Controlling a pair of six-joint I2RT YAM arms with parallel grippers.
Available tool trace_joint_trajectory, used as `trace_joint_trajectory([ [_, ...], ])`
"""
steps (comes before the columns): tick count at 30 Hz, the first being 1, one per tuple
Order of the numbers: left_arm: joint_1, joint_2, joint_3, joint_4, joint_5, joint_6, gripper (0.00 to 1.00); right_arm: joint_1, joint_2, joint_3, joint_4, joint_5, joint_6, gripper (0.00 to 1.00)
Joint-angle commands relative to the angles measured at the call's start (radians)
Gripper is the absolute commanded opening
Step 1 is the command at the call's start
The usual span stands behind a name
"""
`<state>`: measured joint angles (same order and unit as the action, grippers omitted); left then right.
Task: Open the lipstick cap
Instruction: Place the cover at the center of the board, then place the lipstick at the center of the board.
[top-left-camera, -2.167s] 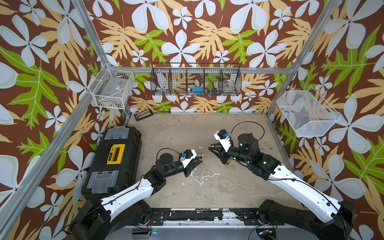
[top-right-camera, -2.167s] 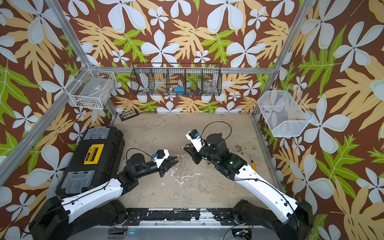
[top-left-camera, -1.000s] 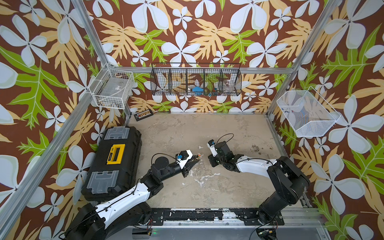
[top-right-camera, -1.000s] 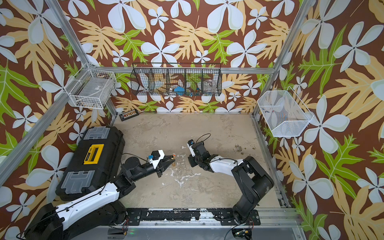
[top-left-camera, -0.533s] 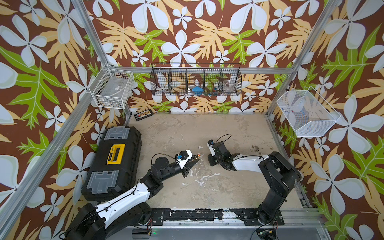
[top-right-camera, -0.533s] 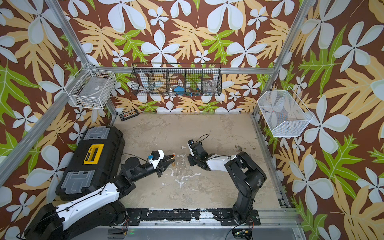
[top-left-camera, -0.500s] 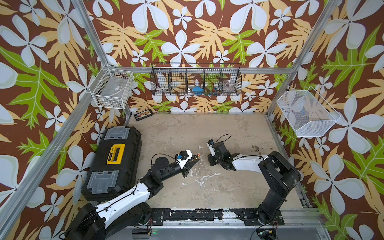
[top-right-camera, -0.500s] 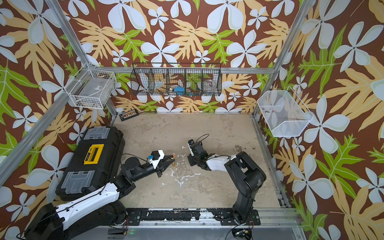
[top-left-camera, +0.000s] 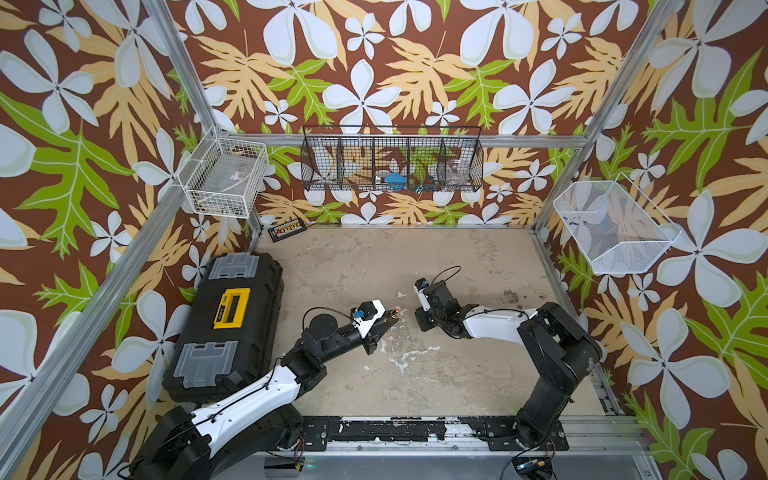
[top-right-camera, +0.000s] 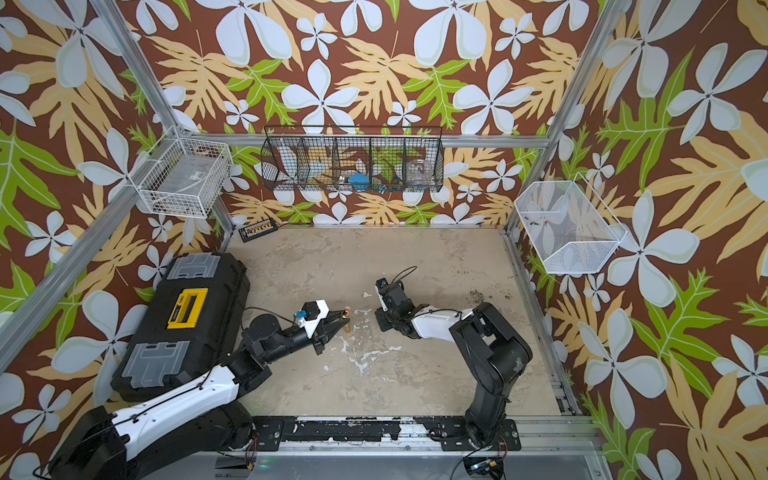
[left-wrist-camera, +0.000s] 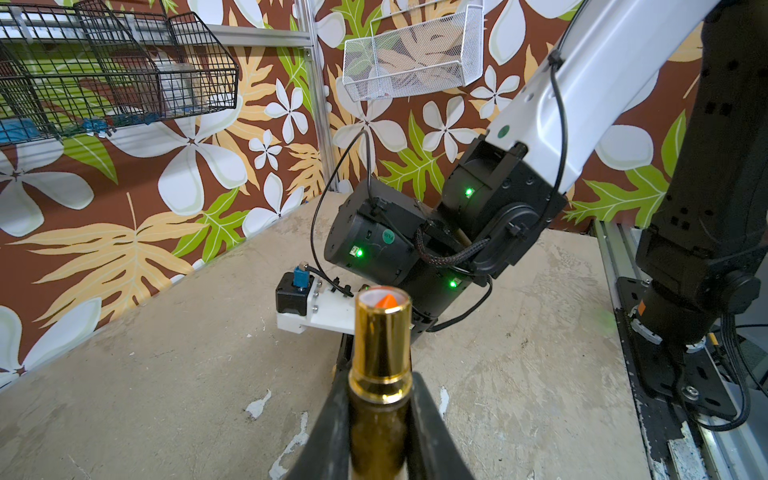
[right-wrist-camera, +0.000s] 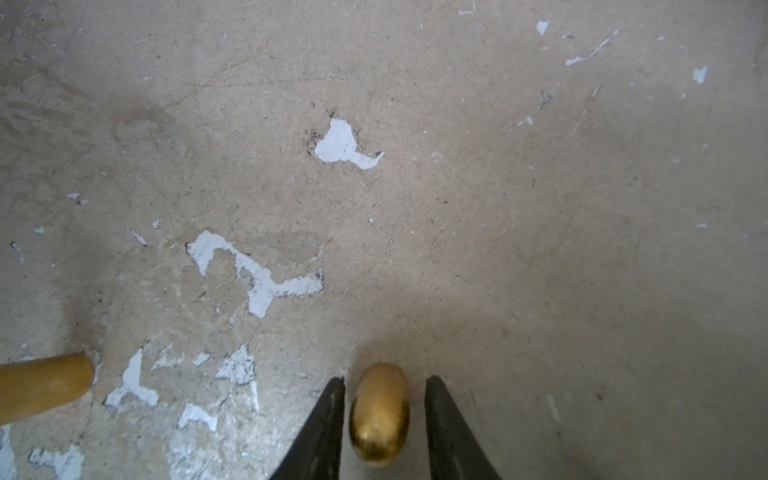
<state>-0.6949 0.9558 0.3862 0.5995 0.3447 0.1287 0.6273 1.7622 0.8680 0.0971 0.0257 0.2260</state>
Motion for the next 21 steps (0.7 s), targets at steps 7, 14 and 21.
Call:
trace_joint_trajectory([
  [7, 0.0, 0.001, 0.003, 0.018, 0.007, 0.005, 0.14, 0.001, -0.094, -0.012, -0.005, -0.038, -0.019, 0.47],
  [14, 0.0, 0.001, 0.003, 0.026, 0.008, -0.003, 0.14, 0.001, -0.259, -0.063, 0.006, -0.037, -0.025, 0.49],
  [21, 0.0, 0.006, 0.003, 0.04, 0.017, -0.012, 0.14, 0.001, -0.501, -0.121, 0.025, -0.049, -0.081, 0.46],
])
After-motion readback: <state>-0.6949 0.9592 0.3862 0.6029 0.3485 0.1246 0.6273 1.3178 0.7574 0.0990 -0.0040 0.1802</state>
